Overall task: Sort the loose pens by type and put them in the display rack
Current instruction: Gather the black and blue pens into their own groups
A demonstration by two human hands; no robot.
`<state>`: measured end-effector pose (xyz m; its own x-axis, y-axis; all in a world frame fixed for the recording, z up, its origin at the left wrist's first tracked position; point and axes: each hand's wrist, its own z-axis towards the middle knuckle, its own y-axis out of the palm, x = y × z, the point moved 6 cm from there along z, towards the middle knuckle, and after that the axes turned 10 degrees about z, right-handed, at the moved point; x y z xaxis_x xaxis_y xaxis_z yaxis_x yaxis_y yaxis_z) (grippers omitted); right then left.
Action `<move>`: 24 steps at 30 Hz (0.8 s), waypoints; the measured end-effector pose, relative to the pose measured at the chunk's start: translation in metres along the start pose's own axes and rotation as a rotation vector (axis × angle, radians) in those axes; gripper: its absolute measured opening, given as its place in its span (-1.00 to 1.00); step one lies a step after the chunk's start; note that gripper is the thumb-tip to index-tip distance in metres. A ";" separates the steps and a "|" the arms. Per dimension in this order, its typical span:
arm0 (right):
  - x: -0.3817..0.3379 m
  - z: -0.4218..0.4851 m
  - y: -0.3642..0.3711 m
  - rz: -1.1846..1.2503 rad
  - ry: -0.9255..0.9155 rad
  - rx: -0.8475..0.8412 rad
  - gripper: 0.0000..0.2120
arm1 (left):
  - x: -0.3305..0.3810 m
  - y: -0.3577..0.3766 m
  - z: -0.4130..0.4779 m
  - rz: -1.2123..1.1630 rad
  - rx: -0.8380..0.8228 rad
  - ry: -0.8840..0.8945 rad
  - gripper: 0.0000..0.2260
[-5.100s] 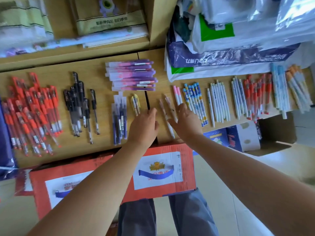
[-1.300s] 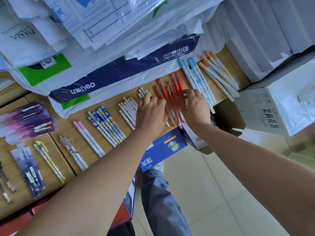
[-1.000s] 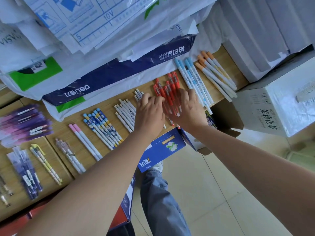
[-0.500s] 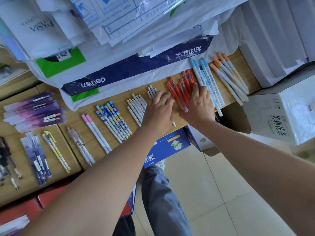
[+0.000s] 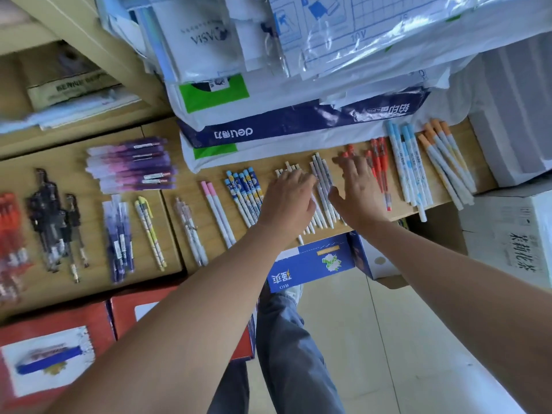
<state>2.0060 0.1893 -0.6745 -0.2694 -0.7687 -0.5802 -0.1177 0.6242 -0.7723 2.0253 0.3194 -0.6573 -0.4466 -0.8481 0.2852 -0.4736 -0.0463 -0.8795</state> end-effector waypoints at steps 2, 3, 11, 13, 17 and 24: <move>-0.032 -0.002 0.013 0.076 -0.104 -0.057 -0.60 | -0.022 -0.005 -0.017 -0.012 0.009 -0.056 -0.73; -0.047 -0.005 0.021 0.101 -0.128 -0.088 -0.62 | -0.035 -0.008 -0.028 -0.014 0.013 -0.087 -0.74; -0.189 -0.039 0.116 0.126 -0.293 -0.360 -0.54 | -0.161 -0.014 -0.140 -0.007 0.046 -0.346 -0.71; -0.223 -0.050 0.144 0.111 -0.322 -0.420 -0.49 | -0.195 -0.010 -0.170 -0.021 0.053 -0.414 -0.68; -0.276 -0.069 0.200 0.021 -0.358 -0.520 -0.45 | -0.263 0.000 -0.222 -0.031 0.076 -0.509 -0.62; -0.333 -0.070 0.266 -0.015 -0.250 -0.433 -0.57 | -0.348 0.012 -0.277 -0.083 0.094 -0.534 -0.63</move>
<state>1.9971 0.6215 -0.6688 -0.0339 -0.7547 -0.6552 -0.5198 0.5732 -0.6334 1.9646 0.7598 -0.6615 0.0486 -0.9884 0.1438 -0.4098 -0.1510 -0.8996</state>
